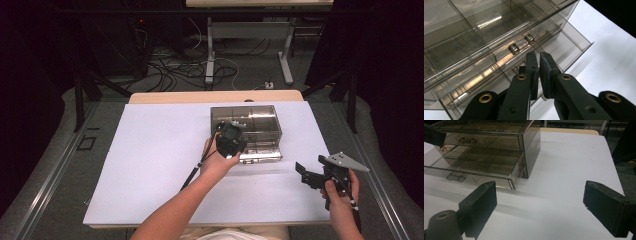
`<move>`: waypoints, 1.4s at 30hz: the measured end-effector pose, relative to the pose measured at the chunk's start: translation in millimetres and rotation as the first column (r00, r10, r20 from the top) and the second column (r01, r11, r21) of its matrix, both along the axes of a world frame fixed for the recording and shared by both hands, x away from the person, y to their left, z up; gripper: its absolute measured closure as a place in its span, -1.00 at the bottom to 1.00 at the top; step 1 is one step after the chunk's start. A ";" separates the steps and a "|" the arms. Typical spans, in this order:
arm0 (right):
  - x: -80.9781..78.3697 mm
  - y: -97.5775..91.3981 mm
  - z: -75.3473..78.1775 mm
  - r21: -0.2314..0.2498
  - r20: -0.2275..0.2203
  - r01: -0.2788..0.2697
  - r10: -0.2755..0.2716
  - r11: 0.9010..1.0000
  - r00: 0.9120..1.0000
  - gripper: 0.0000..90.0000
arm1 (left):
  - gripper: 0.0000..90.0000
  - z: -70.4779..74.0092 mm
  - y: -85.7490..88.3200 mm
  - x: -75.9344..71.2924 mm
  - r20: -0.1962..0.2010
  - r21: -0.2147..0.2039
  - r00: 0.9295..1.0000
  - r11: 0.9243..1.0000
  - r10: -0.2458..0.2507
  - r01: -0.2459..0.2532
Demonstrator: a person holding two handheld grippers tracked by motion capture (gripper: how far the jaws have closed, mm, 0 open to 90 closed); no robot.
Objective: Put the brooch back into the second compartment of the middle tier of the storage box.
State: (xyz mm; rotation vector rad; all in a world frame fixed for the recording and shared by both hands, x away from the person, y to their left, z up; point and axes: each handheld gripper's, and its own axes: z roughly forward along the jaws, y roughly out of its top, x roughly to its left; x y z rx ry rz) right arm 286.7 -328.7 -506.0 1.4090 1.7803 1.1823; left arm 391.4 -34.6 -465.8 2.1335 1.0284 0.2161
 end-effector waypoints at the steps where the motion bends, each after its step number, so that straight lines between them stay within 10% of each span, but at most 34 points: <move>1: 0.1 -0.2 -0.1 -0.002 0.001 -0.001 0.001 1.000 1.000 -0.74 | 0.92 -1.3 -0.9 0.3 0.000 0.003 1.000 1.000 0.002 -0.002; 25: -0.2 0.0 0.0 -0.003 0.001 -0.003 0.003 1.000 1.000 -0.74 | 0.86 -15.9 -9.7 4.6 -0.027 0.043 1.000 0.999 0.007 -0.006; 42: -0.6 -1.2 0.5 -0.011 -0.001 -0.004 0.004 1.000 1.000 -0.74 | 0.48 -3.0 -2.6 -2.5 0.008 -0.021 1.000 1.000 0.000 0.000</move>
